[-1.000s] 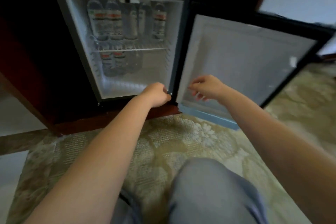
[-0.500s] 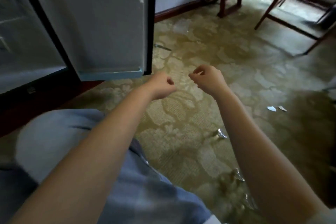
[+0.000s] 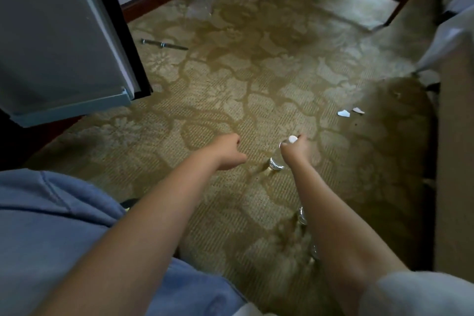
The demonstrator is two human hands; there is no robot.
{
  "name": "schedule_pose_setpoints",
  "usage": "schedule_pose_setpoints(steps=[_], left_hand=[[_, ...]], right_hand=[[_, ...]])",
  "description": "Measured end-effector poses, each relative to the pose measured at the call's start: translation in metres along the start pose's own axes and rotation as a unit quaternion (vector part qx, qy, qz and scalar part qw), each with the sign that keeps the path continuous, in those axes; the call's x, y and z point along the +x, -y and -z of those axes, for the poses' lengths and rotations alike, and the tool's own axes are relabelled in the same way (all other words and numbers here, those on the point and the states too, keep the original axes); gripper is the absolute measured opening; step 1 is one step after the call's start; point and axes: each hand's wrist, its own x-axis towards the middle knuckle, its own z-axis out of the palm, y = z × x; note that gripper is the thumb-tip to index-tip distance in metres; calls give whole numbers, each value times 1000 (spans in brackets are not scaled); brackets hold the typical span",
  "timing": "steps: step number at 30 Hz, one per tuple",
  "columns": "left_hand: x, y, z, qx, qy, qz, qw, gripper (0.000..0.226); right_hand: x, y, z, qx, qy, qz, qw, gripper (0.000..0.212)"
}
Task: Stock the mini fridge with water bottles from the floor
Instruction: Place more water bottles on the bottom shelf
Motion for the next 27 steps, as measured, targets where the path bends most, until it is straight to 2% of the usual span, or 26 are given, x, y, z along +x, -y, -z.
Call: schedule_pose_setpoints(steps=[3,6,9,11,18,21,25,27], left_hand=[[17,1,2,-1,-2,24,1000,74],[30,5,3,-1,-6,26,1000,76],[39,8,2,-2,-11,25,1000,71],[42,9,1,-1,-12,23,1000,69],[41,18,2,-5,-9,34,999,68],[37,20,7,-10,-23,24,999,68],[33,28,10,16,-58,28,998,71],[30,32,12,30,-80,25,996,78]], right_hand=[[26,-9,-17,7,-8,-31,999,63],[48,-13,-24,-23,13,-33,999,71],[65,-14,-29,-113,56,3,992,61],[70,-15,-34,-131,56,16,990,52],[61,-4,-45,-70,26,25,997,34],[49,9,-41,32,35,36,998,34],[23,35,-19,82,35,138,986,33],[5,55,-1,83,67,203,973,33]])
